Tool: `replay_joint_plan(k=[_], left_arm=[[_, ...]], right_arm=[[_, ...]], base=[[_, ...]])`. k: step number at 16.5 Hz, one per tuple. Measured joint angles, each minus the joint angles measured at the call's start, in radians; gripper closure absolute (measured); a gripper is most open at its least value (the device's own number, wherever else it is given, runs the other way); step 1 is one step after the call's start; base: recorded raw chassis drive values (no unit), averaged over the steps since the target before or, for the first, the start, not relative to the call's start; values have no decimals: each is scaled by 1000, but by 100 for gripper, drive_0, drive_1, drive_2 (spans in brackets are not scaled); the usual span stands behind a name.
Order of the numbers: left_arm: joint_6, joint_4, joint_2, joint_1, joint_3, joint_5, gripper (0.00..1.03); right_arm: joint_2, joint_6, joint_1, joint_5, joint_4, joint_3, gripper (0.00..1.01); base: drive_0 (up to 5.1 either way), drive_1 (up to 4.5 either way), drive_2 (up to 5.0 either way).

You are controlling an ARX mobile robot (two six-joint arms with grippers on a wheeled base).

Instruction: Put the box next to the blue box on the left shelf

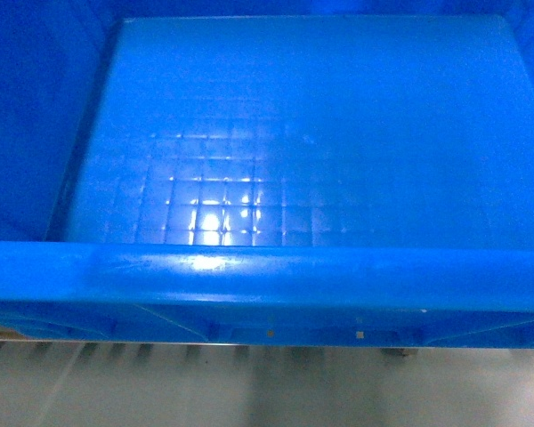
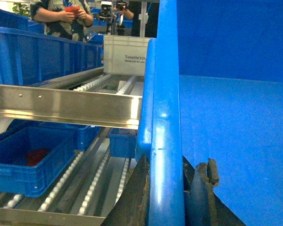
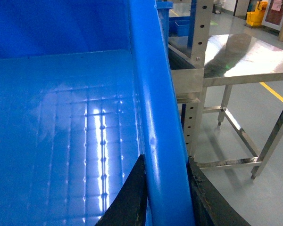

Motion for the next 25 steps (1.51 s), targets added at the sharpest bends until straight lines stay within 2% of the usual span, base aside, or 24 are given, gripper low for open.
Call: replay_joint_plan(k=[17,25], left_arm=[[0,0,0,0,0,-1,93],[1,0,0,0,0,-1,93]], right_arm=[[0,0,0,-1,2,0,87],[0,0,5,1,1,0,87]], base=[[-494,250,236],[0,0,0]])
